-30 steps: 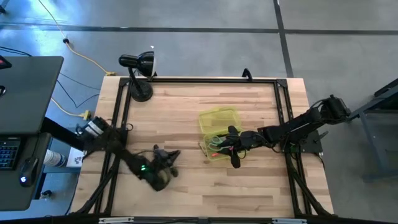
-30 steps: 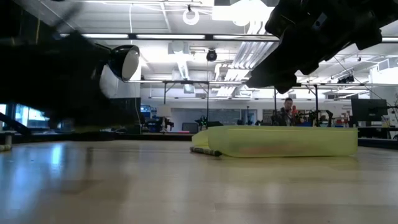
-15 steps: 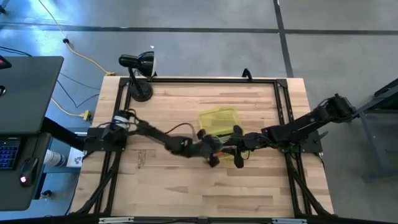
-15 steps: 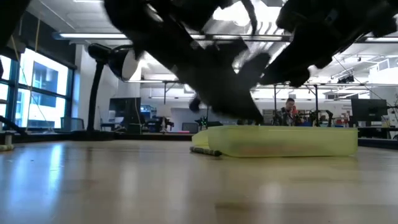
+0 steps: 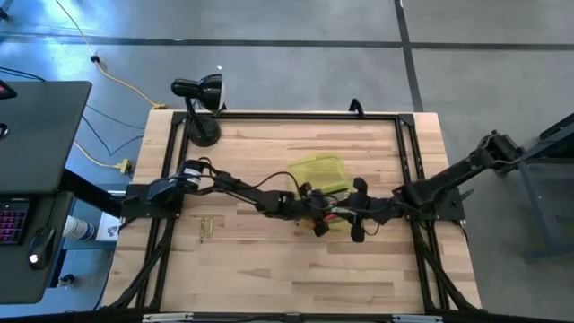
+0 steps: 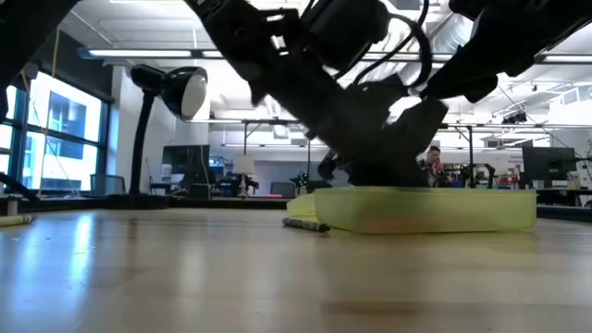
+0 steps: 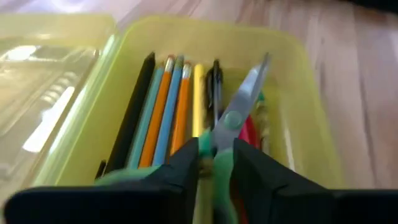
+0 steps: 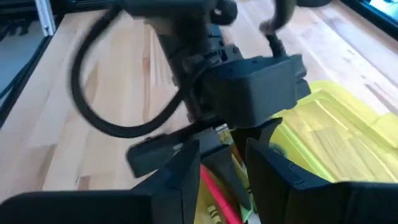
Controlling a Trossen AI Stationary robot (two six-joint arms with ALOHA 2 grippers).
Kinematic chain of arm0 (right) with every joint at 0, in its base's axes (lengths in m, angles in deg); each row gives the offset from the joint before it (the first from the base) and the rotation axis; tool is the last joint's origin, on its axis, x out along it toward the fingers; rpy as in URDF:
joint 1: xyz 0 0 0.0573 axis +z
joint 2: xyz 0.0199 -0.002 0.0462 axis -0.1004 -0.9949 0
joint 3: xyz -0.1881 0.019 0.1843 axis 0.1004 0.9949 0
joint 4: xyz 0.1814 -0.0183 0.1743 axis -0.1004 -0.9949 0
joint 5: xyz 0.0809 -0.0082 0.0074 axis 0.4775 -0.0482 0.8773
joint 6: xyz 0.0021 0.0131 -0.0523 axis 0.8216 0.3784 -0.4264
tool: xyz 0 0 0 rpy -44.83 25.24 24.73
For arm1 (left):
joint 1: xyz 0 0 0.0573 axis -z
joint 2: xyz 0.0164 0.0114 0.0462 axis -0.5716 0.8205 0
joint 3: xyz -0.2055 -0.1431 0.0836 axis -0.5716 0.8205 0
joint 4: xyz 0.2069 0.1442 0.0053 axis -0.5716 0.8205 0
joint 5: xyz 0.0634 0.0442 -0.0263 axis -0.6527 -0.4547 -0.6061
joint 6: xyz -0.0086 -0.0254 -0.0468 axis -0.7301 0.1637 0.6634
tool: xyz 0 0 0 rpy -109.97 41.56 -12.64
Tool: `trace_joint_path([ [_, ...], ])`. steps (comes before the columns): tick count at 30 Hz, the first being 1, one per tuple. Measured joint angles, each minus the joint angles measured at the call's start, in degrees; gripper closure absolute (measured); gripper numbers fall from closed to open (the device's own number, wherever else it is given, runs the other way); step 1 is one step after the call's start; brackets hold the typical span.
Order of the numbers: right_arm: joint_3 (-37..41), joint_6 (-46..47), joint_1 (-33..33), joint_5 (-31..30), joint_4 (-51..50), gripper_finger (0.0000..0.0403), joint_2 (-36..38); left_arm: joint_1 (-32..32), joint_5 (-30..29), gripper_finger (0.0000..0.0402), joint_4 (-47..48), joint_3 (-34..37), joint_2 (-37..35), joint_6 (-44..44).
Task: Pick & place school supplies into a supply box
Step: Put the green crayon into the yellow supply box
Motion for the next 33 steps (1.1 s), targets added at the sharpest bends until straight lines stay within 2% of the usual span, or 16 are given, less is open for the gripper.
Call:
trace_joint_path([
  [5,0.0,0.8,0.1,0.4,-1.2,0.0295,-0.1,0.0,0.1,0.0226,1.4,-2.1,-0.1,-0.2],
  [8,0.0,2.4,0.1,0.7,-2.2,0.0295,-0.1,0.0,2.2,0.021,6.3,-4.0,-0.5,-1.1],
  [11,0.0,5.0,0.4,0.5,-3.1,0.0295,-0.1,-0.1,3.1,0.0202,16.3,-7.3,-1.2,-2.8],
  [14,0.0,6.4,1.6,0.4,-4.5,0.0295,-0.4,-0.4,2.8,0.0198,31.4,-11.7,-1.8,-1.6],
  [18,0.0,9.1,4.4,1.4,-6.7,0.0295,-0.7,-0.4,1.4,0.0198,46.5,-19.9,-2.4,0.5],
  [21,0.0,12.9,7.0,-0.8,-5.5,0.0295,-2.1,-0.4,0.1,0.0201,56.9,-26.3,-2.8,1.2],
  [24,0.0,13.9,9.2,-4.7,-0.5,0.0295,-6.1,-0.4,-1.7,0.0204,66.4,-32.1,-2.9,3.8],
  [26,0.0,13.8,10.0,-7.3,5.7,0.0295,-10.1,-0.3,-5.0,0.0203,73.4,-36.1,-3.2,6.5],
  [31,0.0,6.0,10.7,-15.6,28.4,0.0295,-23.5,0.8,-13.7,0.0199,89.7,-44.2,-4.6,16.3],
  [33,-0.2,3.5,10.4,-16.6,37.7,0.0295,-28.8,2.0,-15.9,0.02,94.1,-47.1,-5.2,19.5],
])
